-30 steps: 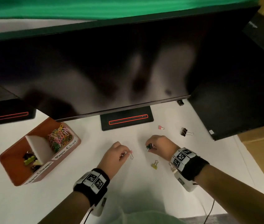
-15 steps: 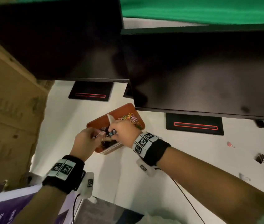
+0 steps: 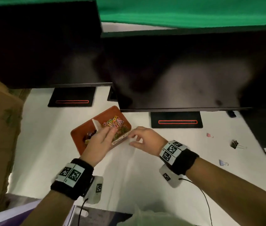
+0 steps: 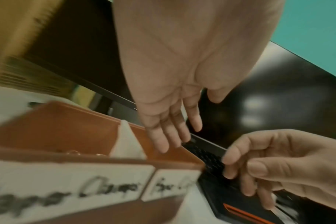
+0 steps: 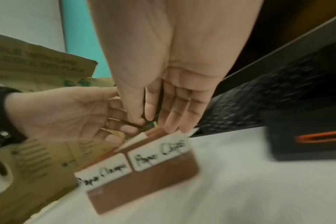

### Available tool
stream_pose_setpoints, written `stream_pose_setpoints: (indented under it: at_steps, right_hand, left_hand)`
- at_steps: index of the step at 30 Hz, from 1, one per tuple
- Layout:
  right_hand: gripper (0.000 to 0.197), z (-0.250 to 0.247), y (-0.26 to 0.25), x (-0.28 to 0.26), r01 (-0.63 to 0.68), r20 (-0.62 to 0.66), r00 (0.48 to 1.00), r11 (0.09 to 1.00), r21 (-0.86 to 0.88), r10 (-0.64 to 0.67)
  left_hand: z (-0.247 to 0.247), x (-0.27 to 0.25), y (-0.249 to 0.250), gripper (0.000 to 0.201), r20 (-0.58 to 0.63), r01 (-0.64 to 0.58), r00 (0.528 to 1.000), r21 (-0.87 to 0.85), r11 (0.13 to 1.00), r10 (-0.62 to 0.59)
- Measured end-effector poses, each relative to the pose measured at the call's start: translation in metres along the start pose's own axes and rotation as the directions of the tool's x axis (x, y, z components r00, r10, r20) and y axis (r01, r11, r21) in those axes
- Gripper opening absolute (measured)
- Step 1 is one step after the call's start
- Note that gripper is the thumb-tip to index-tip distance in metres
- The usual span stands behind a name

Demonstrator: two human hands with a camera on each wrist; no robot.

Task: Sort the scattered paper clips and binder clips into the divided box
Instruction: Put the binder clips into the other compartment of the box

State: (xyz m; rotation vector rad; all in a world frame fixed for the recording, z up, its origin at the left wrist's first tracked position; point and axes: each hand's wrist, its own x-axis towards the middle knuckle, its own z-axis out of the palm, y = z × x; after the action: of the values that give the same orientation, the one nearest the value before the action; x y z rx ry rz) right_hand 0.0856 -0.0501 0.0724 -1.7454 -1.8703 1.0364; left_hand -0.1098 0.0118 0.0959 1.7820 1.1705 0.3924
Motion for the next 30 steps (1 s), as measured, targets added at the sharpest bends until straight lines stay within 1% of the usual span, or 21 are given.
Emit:
stream_pose_setpoints:
  at_steps: [2, 4, 6, 8, 10, 12, 14, 15, 17, 19, 22, 24, 27, 30]
  right_hand:
    - [0.028, -0.018, 0.038, -0.036, -0.136, -0.005, 0.991, 0.986, -0.095, 0.136]
    - [0.029, -0.035, 0.075, -0.076, -0.27, -0.022, 0.963, 0.951, -0.153, 0.27]
    - [0.028, -0.05, 0.109, -0.117, -0.372, -0.032, 0.927, 0.91, -0.183, 0.373]
    - [0.029, -0.061, 0.136, -0.155, -0.455, -0.007, 0.886, 0.868, -0.198, 0.463]
    - [0.031, -0.068, 0.157, -0.188, -0.511, 0.041, 0.848, 0.836, -0.202, 0.528]
    - [0.035, -0.069, 0.173, -0.214, -0.53, 0.087, 0.828, 0.824, -0.199, 0.554]
    - [0.035, -0.065, 0.187, -0.231, -0.505, 0.123, 0.835, 0.835, -0.216, 0.537]
    - [0.032, -0.063, 0.193, -0.237, -0.483, 0.138, 0.845, 0.848, -0.219, 0.517]
    - [0.024, -0.057, 0.203, -0.245, -0.437, 0.149, 0.87, 0.875, -0.208, 0.47]
    - [0.02, -0.053, 0.209, -0.248, -0.401, 0.134, 0.896, 0.9, -0.17, 0.424]
    - [0.018, -0.052, 0.213, -0.247, -0.357, 0.129, 0.919, 0.925, -0.132, 0.373]
    - [0.017, -0.052, 0.215, -0.245, -0.333, 0.138, 0.926, 0.932, -0.144, 0.352]
    - [0.025, -0.051, 0.218, -0.244, -0.329, 0.147, 0.928, 0.938, -0.112, 0.343]
    - [0.036, -0.053, 0.221, -0.241, -0.32, 0.173, 0.926, 0.941, -0.111, 0.335]
  left_hand:
    - [0.032, 0.007, 0.008, 0.02, 0.123, -0.092, 0.989, 0.078, 0.993, 0.082]
    - [0.07, 0.014, 0.018, 0.019, 0.234, -0.166, 0.963, 0.129, 0.978, 0.133]
    - [0.113, 0.017, 0.034, 0.021, 0.321, -0.231, 0.931, 0.157, 0.96, 0.171]
    - [0.154, 0.018, 0.05, 0.024, 0.418, -0.303, 0.885, 0.187, 0.934, 0.204]
    - [0.194, 0.017, 0.062, 0.029, 0.513, -0.363, 0.831, 0.206, 0.909, 0.216]
    - [0.229, 0.014, 0.07, 0.034, 0.592, -0.413, 0.775, 0.212, 0.886, 0.22]
    - [0.26, 0.012, 0.072, 0.035, 0.652, -0.46, 0.728, 0.237, 0.856, 0.21]
    - [0.274, 0.011, 0.071, 0.035, 0.672, -0.475, 0.714, 0.261, 0.841, 0.195]
    - [0.294, 0.01, 0.066, 0.034, 0.694, -0.475, 0.705, 0.307, 0.824, 0.148]
    - [0.307, 0.009, 0.06, 0.028, 0.694, -0.47, 0.708, 0.33, 0.819, 0.127]
    - [0.315, 0.012, 0.054, 0.013, 0.663, -0.432, 0.739, 0.337, 0.837, 0.114]
    - [0.318, 0.014, 0.054, 0.008, 0.656, -0.406, 0.749, 0.343, 0.847, 0.094]
    - [0.319, 0.018, 0.053, 0.006, 0.653, -0.383, 0.753, 0.337, 0.86, 0.079]
    - [0.319, 0.023, 0.054, 0.006, 0.632, -0.356, 0.77, 0.311, 0.881, 0.088]
